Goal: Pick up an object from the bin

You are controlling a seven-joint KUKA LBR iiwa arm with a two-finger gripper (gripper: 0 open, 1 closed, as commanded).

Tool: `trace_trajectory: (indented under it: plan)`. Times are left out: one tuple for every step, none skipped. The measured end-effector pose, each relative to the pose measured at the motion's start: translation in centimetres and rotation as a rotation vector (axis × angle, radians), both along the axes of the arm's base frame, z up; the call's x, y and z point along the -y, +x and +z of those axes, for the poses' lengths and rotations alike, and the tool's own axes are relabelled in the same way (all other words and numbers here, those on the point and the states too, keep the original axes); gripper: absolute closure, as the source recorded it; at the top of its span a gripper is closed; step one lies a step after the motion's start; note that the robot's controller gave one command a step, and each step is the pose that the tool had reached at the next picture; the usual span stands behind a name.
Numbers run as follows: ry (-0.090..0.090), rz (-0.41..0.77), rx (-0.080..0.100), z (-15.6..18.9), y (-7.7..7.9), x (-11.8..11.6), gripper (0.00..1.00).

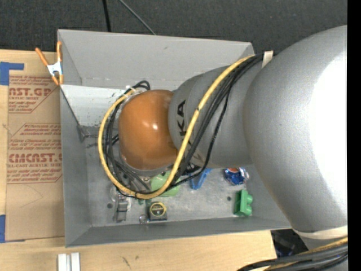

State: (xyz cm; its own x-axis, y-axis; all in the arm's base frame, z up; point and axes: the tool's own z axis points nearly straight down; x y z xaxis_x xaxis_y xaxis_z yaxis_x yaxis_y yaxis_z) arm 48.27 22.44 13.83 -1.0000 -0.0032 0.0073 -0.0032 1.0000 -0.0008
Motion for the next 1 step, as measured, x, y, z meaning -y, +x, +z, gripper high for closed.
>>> trace_trajectory:
  plan:
    - [-0.004, 0.007, 0.002, -7.31, 1.92, 7.30, 0.00]
